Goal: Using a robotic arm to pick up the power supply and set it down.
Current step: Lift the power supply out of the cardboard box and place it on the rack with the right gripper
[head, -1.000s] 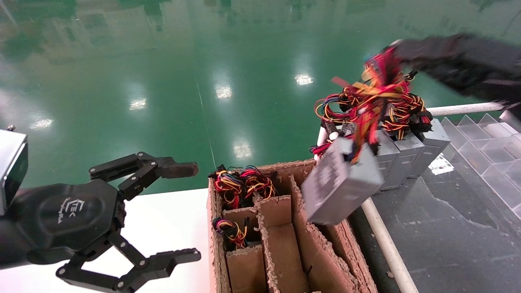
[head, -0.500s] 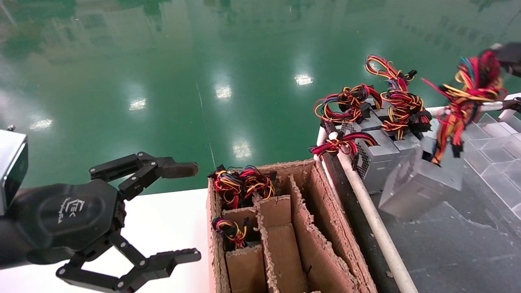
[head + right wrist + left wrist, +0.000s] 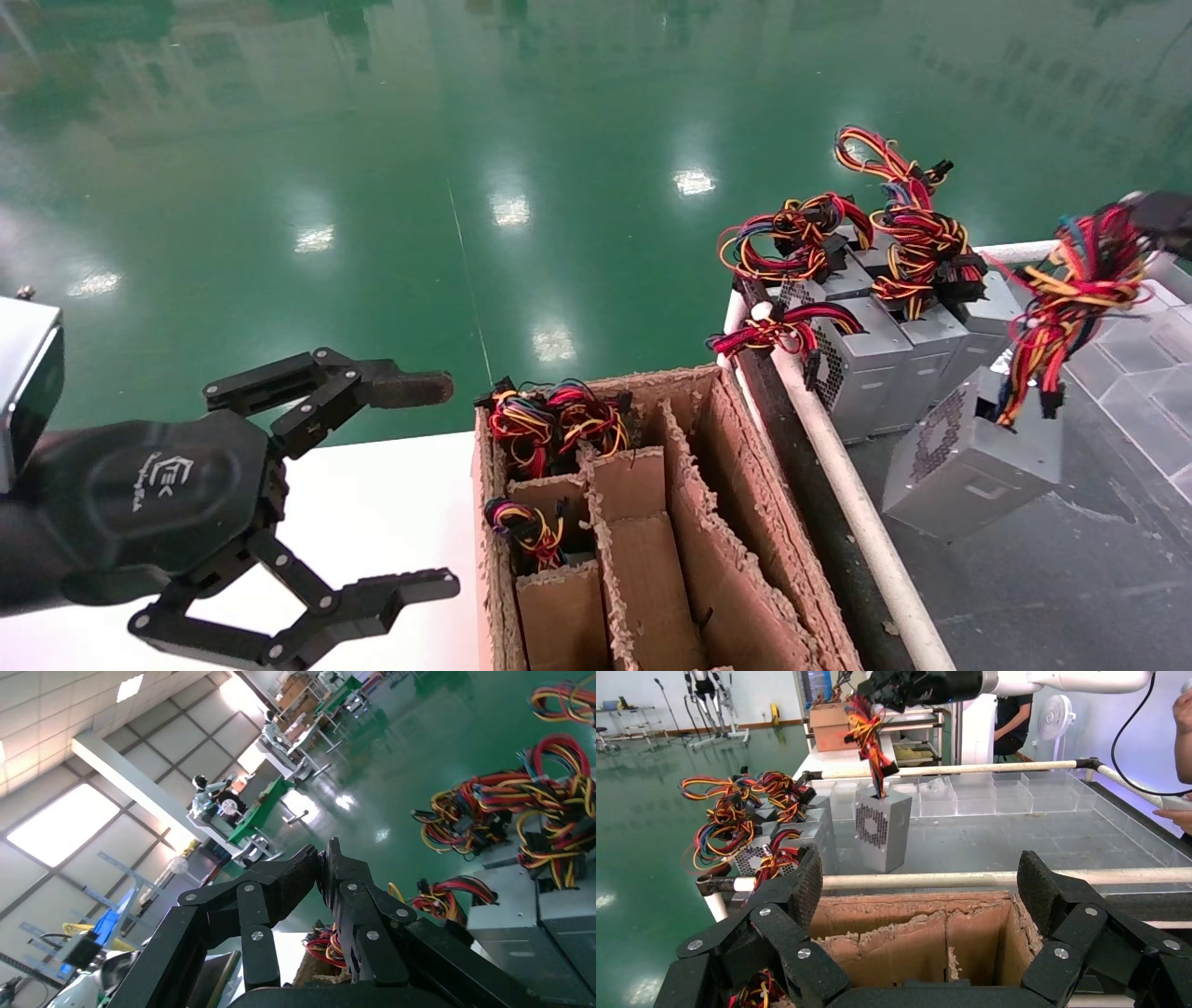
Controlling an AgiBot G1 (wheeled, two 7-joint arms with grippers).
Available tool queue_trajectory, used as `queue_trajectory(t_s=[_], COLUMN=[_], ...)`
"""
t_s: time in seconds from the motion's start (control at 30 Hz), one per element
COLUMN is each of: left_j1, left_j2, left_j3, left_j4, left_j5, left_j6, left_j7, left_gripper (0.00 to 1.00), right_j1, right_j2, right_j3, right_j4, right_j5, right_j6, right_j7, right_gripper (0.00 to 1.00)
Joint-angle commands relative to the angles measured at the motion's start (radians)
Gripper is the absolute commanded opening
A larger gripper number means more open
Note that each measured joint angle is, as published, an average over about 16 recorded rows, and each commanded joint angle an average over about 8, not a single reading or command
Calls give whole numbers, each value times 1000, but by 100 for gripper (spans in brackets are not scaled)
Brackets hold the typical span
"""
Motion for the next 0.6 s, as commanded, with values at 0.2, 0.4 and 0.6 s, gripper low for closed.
queue_trajectory(t_s=[0.2, 0.4, 0.6], left_j1=[0, 0, 0], left_j2=[0, 0, 0], left_j3=[0, 0, 0], left_j4=[0, 0, 0], left_j5=[0, 0, 0], left_j6=[0, 0, 0], left_j7=[0, 0, 0], left_gripper=[100, 100, 100], right_j1=[15, 69, 131], right_j2=[-55, -122, -189], right_j3=[-29, -60, -91], right_j4=[-64, -121, -188], right_j5=[-26, -76, -128], right_j6=[6, 12, 19], right_j7=[-30, -56, -81], right_gripper=[0, 0, 0])
